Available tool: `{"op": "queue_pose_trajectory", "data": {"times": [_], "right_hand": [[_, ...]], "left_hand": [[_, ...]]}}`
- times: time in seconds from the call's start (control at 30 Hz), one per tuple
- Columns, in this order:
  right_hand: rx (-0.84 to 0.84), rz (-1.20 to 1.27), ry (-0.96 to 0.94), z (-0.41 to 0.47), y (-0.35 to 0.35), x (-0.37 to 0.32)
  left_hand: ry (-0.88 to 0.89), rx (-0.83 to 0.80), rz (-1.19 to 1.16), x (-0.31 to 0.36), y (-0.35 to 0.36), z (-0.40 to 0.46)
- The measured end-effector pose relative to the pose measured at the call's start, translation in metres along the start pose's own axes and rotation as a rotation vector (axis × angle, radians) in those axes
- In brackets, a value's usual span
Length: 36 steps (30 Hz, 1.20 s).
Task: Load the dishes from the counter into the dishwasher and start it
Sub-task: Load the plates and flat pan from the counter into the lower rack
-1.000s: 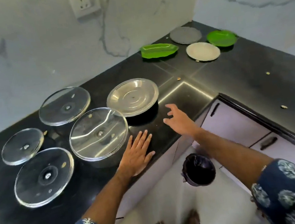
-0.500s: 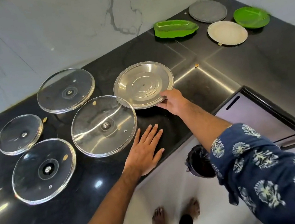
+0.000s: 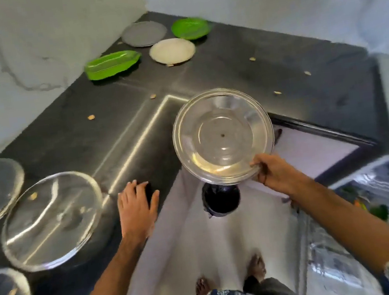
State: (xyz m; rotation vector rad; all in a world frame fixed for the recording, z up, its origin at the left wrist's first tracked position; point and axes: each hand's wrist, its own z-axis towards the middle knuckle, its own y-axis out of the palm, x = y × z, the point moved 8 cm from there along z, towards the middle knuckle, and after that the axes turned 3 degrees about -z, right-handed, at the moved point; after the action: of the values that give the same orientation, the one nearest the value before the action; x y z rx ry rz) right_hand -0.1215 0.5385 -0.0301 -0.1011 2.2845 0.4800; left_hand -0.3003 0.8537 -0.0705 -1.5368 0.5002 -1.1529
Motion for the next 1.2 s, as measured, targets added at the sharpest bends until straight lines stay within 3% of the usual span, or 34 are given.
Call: {"op": "queue_pose_trajectory", "data": {"times": [0.07, 0.17, 0.27, 0.37, 0.57, 0.67, 0.8, 0.97, 1.2], "right_hand": [[0.107, 0.004, -0.03, -0.036, -0.063, 0.001], [0.234, 0.03, -0.069, -0.083, -0.144, 0.01], [0.361, 0.096, -0.105, -0.125, -0.226, 0.024], [0.424, 0.171, -0.124, -0.165, -0.3, 0.044], [0.522, 0.274, -0.032, -0.248, -0.467, 0.104], [0.587, 0.282, 0.005, -0.269, -0.528, 0.143], [0.756, 0.133, 0.095, -0.288, -0.63, 0.192], [0.891, -0.095, 0.16, -0.261, -0.739, 0.236], [1.02, -0.452, 0.165, -0.163, -0.873, 0.251]], "left_hand": [[0.069, -0.078, -0.323, 0.061, 0.015, 0.02], [0.143, -0.454, -0.852, 0.188, 0.053, 0.03], [0.128, -0.772, -1.045, 0.32, 0.097, 0.018], [0.322, -0.826, -0.905, 0.418, 0.144, -0.003], [0.521, -1.049, -0.547, 0.57, 0.271, -0.106], [0.527, -1.219, -0.364, 0.609, 0.324, -0.156], [0.786, -1.323, -0.061, 0.674, 0.413, -0.225], [1.215, -1.251, 0.202, 0.737, 0.512, -0.282], [1.582, -0.966, 0.388, 0.783, 0.691, -0.289]]}}
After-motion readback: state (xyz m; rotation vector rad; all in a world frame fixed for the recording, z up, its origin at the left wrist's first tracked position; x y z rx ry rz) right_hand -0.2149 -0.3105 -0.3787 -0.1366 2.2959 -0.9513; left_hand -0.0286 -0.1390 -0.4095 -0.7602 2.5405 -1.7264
